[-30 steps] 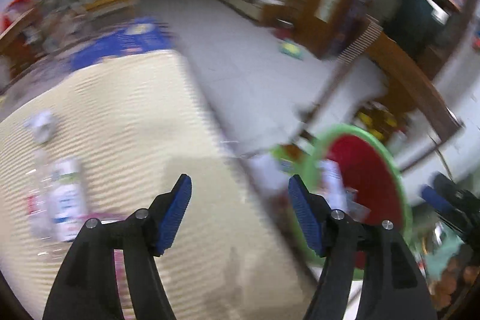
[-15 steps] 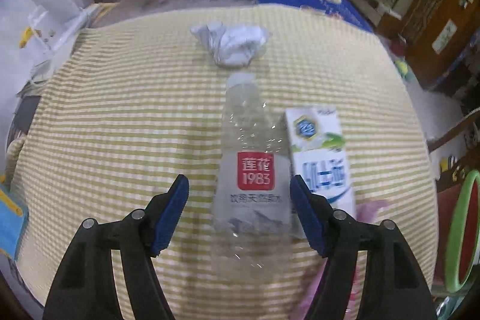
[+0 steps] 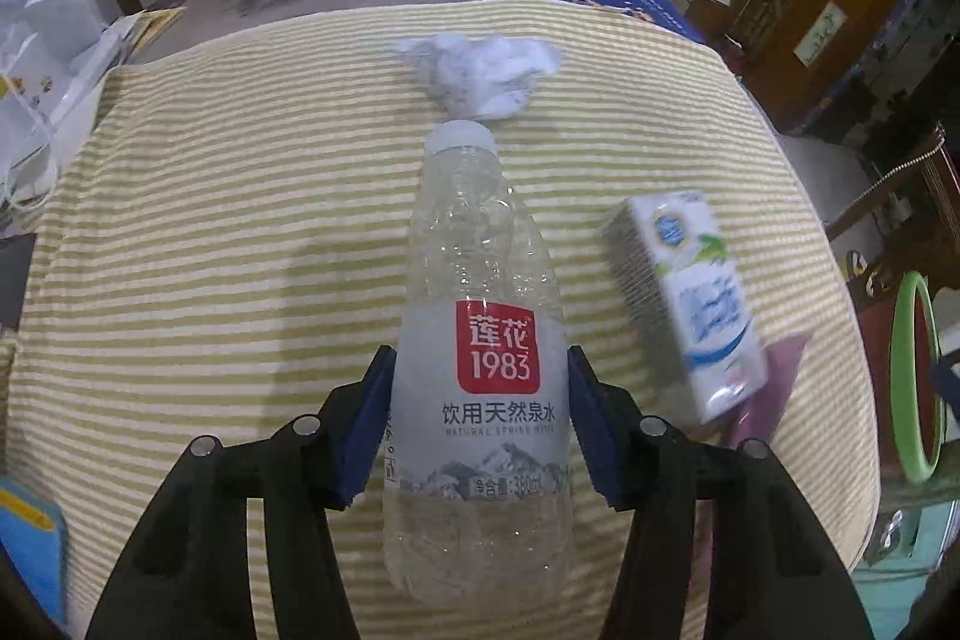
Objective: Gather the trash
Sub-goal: 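Move both open tools back over the table toward the bottle and carton, then grasp the clear water bottle with the left tool while the right tool grasps the white milk carton, then lift the bottle and milk carton and carry both over the red bucket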
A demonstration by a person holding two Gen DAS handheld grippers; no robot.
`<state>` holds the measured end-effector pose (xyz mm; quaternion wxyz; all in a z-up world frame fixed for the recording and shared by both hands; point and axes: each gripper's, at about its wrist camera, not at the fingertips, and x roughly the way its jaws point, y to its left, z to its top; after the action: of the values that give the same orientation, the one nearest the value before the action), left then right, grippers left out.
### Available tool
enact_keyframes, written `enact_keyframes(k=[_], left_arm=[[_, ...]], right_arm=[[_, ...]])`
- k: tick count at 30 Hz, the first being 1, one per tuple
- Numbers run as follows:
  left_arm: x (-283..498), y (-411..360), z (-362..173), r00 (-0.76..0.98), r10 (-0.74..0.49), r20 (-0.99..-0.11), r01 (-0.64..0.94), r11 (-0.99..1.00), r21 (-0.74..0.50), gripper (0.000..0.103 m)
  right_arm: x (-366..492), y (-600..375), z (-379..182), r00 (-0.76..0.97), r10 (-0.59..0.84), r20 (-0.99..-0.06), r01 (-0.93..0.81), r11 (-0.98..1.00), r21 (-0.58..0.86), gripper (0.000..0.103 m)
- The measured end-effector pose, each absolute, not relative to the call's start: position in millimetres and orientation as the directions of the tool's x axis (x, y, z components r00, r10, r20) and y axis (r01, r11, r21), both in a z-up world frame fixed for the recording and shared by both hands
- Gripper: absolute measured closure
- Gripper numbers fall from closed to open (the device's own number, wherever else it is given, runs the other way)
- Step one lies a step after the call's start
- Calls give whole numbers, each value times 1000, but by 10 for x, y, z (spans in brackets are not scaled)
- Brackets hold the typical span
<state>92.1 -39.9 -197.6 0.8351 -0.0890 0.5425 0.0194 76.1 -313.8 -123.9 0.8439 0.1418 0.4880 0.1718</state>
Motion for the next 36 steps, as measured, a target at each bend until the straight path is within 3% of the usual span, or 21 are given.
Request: enact_keyframes(k=[6,9,14,17,18,19,20,26,36], left_arm=[[807,58,-2117,375,-100,-922,-128,979,-159,46],[793,147,-2076,397,-108,-911,-111,980,-165,39],[934,208,-2110,409,-147,-901,-94,975,-202,39],[1023,237,-2168,401,-172,-900,-90,970,-226,40],[1012,230,-2172,401,-181,-898,-89,968,-235,48],[1016,229,-2177,403,-188,-896,-89,966,-243,50],[1007,225,-2172,406,-187,-894,-89,966,-243,50],[940,235,-2066,437,-189,-879,-101,961,-257,63],[787,72,-1673,511,-195,-837,-66,962,-264,63]], right_arm=[[1118,-2246,-1523,399,341,-851,-271,931,246,32],[1254,-2048,-1681,374,292,-880,-277,941,195,32],[1402,-1851,-1890,347,220,-912,-281,952,123,32],[1460,-1748,-1984,334,182,-925,-303,950,77,33],[1483,-1711,-2024,328,167,-930,-311,948,60,33],[1486,-1695,-2053,323,161,-933,-316,947,54,40],[1500,-1671,-2085,315,148,-937,-324,945,41,52],[1436,-1625,-1902,359,170,-918,-347,937,38,53],[1023,-1834,-1203,486,306,-818,-346,927,142,53]])
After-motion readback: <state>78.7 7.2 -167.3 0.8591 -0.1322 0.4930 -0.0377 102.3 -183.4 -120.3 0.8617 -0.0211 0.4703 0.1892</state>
